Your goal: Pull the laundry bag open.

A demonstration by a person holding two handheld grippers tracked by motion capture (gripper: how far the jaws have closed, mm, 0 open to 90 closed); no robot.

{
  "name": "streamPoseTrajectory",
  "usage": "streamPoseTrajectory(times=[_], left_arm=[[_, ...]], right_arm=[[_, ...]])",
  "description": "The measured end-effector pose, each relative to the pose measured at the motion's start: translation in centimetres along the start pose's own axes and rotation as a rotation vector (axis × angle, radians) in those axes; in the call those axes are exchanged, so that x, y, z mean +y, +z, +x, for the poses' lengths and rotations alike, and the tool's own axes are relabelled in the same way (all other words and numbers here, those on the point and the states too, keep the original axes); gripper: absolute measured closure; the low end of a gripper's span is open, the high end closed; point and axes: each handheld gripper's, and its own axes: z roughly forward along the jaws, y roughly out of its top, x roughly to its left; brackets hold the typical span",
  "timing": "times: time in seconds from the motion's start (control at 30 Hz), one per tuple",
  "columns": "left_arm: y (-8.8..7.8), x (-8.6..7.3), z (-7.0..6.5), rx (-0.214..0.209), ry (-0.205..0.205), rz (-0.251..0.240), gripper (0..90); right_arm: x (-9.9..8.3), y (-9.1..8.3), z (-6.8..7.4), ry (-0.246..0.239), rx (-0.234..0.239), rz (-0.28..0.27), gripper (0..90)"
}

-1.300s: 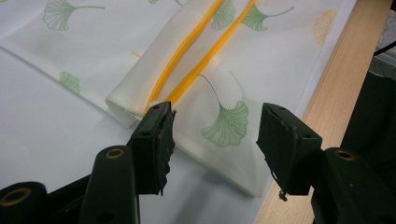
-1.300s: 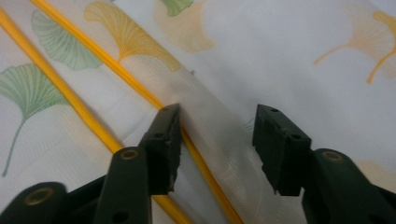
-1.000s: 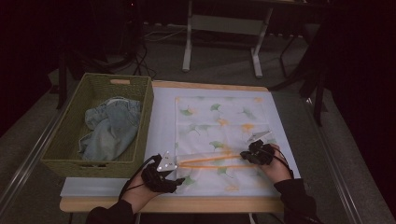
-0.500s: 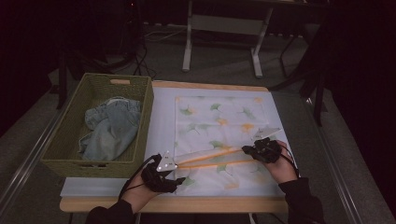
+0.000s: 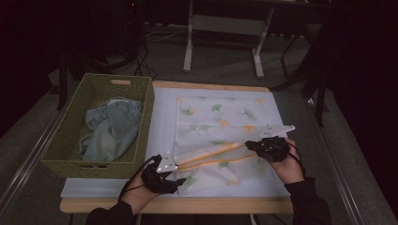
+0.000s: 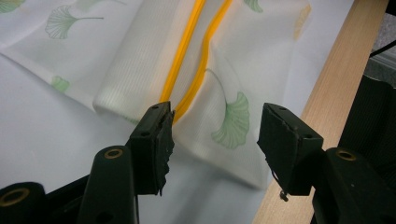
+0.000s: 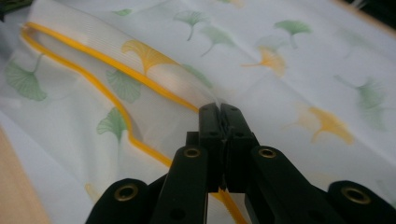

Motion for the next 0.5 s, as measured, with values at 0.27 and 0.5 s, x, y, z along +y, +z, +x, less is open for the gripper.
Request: streamPoseTrajectory(times=[0.27, 0.5], left_arm=[[-0.3, 0.1, 0.0, 0.004, 0.003, -0.006, 44.4], [-0.4, 0.0, 0.0, 0.008, 0.002, -0.008, 44.4]], right_arm=[[0.6, -1.5, 0.2, 0.017, 0.021, -0.062, 87.5], [0.8, -2.4, 0.3, -0.003, -0.006, -0.057, 89.0]])
